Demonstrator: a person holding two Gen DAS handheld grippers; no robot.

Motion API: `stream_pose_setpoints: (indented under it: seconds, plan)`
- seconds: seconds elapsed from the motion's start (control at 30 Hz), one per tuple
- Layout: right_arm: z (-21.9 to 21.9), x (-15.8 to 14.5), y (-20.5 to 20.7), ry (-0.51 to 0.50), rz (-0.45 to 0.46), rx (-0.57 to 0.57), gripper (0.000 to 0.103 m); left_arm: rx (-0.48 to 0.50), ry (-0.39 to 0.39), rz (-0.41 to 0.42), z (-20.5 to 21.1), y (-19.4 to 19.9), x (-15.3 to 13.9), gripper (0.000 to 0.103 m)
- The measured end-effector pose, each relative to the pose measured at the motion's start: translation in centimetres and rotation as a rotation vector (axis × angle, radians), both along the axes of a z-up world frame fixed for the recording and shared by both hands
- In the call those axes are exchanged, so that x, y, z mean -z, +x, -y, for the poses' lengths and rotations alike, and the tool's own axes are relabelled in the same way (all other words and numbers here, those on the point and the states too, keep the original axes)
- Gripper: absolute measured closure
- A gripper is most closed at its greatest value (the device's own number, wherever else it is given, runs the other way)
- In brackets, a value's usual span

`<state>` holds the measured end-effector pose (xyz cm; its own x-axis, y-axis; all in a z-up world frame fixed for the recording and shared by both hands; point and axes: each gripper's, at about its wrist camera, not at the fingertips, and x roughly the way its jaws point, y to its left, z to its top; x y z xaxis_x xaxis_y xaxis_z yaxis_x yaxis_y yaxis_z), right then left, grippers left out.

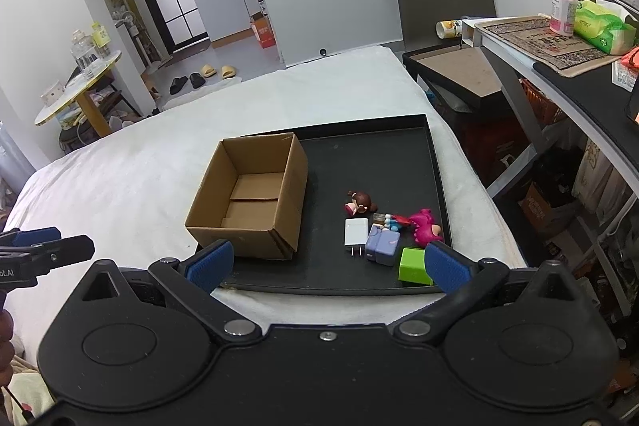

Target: Organize rigid objects

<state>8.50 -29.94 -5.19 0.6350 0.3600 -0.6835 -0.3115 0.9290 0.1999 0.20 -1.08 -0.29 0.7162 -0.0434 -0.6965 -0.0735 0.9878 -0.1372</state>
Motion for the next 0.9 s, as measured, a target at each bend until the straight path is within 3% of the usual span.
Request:
stream_pose_setpoints:
  seconds: [0.9]
  plan:
    - [0.10,-0.06,0.13,-0.006,-0.008,0.007,0.000,0.005,-0.001,-0.004,0.23,0.10,0.14,0.002]
